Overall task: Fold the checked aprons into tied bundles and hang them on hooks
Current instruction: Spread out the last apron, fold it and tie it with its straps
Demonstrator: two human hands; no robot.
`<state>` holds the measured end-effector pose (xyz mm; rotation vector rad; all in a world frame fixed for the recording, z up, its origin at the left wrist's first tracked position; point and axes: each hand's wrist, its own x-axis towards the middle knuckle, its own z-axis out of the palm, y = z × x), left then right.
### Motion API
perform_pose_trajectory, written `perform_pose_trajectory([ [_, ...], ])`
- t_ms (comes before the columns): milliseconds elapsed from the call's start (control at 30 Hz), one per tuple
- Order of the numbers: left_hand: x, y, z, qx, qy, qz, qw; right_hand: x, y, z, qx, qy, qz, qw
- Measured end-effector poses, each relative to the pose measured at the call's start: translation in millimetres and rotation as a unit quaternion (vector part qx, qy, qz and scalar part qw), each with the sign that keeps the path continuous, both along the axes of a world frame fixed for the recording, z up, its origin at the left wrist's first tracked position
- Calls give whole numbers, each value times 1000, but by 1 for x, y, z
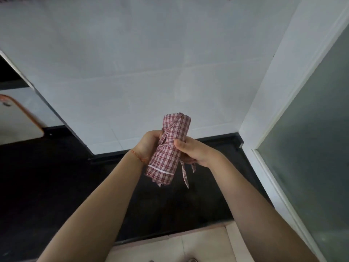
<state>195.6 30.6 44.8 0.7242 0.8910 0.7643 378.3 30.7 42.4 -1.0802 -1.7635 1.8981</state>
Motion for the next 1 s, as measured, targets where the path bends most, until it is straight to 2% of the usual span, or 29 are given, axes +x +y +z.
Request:
perform_pose_trajectory([
  [167,-10,-8,-34,-54,17,39,998,-1,-5,-27,-47,-81,14,996],
  [267,-17,-13,-53,-84,31,54,995,-2,-10,-45,-123,-86,30,988],
  [333,-19,-14,-67,-109,48,61,991,-5,-13,-55,-141,-96,25,985],
  [400,-19,-18,-84,-145,80,71,984,-7,-13,-62,-123,-130,14,984],
  [533,-22,-26,-123,-204,141,83,965,-5,-9,-82,-16,-233,8,972],
  [667,-18,-37,-153,-244,143,114,953,-13,-12,-105,27,-245,-19,969],
  [733,-12,-40,-161,-252,171,127,944,-19,-13,-115,58,-258,-26,964],
  [800,-3,-43,-160,-206,261,105,937,-23,-14,-124,67,-269,-44,960],
  [867,2,-47,-161,-114,351,93,925,-28,-15,-135,62,-281,-55,956],
  [933,7,-54,-157,-11,384,60,922,-29,-18,-144,41,-282,-73,956],
  [1000,11,-57,-160,54,396,28,916,-29,-21,-148,6,-269,-93,959],
])
